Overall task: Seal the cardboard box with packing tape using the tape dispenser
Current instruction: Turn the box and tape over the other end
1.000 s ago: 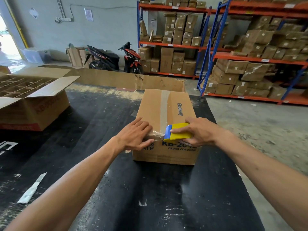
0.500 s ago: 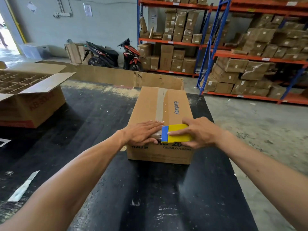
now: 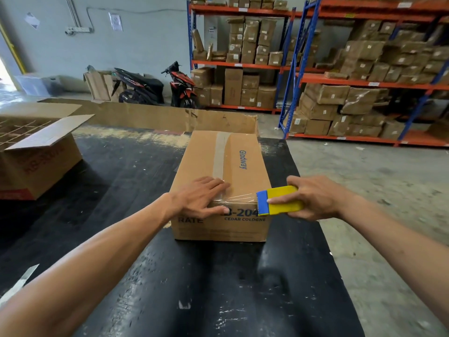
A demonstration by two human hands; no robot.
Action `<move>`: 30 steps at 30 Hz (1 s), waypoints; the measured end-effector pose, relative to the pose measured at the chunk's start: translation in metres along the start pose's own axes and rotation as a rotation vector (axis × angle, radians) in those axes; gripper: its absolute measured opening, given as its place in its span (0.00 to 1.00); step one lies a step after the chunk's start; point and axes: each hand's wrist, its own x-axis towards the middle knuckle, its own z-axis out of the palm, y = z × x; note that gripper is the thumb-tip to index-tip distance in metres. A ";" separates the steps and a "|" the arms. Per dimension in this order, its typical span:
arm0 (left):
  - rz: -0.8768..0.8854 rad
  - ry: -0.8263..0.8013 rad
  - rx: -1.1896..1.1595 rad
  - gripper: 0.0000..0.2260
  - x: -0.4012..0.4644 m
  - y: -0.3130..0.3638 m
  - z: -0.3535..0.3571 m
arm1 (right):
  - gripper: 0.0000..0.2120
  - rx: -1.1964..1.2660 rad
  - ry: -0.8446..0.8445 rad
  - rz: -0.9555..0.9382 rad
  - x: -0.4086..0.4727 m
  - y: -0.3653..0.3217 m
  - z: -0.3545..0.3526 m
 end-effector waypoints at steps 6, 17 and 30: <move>0.000 -0.034 0.010 0.38 0.042 0.036 0.023 | 0.25 0.006 0.000 0.049 0.008 0.005 -0.002; -0.005 -0.013 0.052 0.39 0.059 0.049 0.018 | 0.24 0.030 0.007 0.041 0.011 0.009 -0.002; -0.010 -0.097 -0.040 0.36 0.059 0.043 0.024 | 0.25 0.131 0.164 -0.015 -0.020 0.022 0.021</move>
